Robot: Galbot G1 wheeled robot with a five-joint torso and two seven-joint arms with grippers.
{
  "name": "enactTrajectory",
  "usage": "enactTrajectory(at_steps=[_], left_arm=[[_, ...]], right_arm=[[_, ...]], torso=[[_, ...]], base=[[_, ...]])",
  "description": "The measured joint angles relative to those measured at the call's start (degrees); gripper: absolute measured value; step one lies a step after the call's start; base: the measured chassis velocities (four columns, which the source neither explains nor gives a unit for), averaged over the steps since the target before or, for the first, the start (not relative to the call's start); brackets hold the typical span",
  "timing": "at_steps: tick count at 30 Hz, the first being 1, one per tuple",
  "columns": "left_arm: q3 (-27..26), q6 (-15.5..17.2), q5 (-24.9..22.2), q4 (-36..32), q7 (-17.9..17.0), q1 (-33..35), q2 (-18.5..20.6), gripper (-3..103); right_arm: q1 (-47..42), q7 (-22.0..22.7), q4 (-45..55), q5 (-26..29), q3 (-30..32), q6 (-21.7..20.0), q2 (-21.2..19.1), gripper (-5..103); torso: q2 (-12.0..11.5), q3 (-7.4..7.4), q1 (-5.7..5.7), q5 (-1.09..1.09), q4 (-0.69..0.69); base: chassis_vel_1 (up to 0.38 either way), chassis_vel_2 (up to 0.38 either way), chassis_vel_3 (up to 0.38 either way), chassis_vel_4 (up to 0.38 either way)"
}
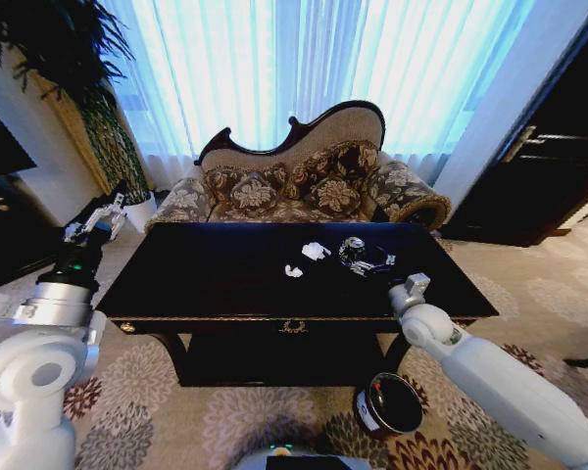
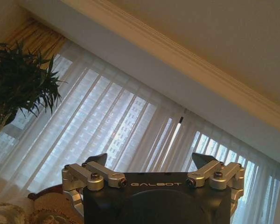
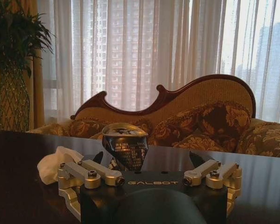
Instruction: Move to the front of the table and place the trash on the table into the trash bin.
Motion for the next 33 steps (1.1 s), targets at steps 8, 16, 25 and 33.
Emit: enactTrajectory(at_steps=[8, 16, 25, 33], left_arm=[[-0.28, -0.02, 0.05, -0.11, 0.14, 0.26, 0.06, 100], [-0.41, -0.07, 0.05, 0.07, 0.19, 0.22, 0.11, 100], [-0.3, -0.14, 0.18, 0.25, 0.21, 0.08, -0.01, 100], [-0.61, -0.23, 0.19, 0.14, 0.22, 0.2, 0.02, 100]], right_arm=[[2.51, -0.28, -2.22, 0.03, -3.5, 0.62, 1.07, 100], [4.52, -0.89, -3.13, -0.08, -5.32, 1.66, 1.54, 86], [4.58, -1.08, -3.14, -0.08, -5.35, 1.77, 1.12, 54], [2.46, -1.81, -2.5, -0.44, -3.94, 1.91, 0.89, 21]], torso=[[0.0, 0.0, 0.0, 0.0, 0.0], [0.0, 0.0, 0.0, 0.0, 0.0], [0.0, 0.0, 0.0, 0.0, 0.0], [0.0, 0.0, 0.0, 0.0, 0.01]], base=[[0.0, 0.0, 0.0, 0.0], [0.0, 0.0, 0.0, 0.0], [0.0, 0.0, 0.0, 0.0], [0.0, 0.0, 0.0, 0.0]])
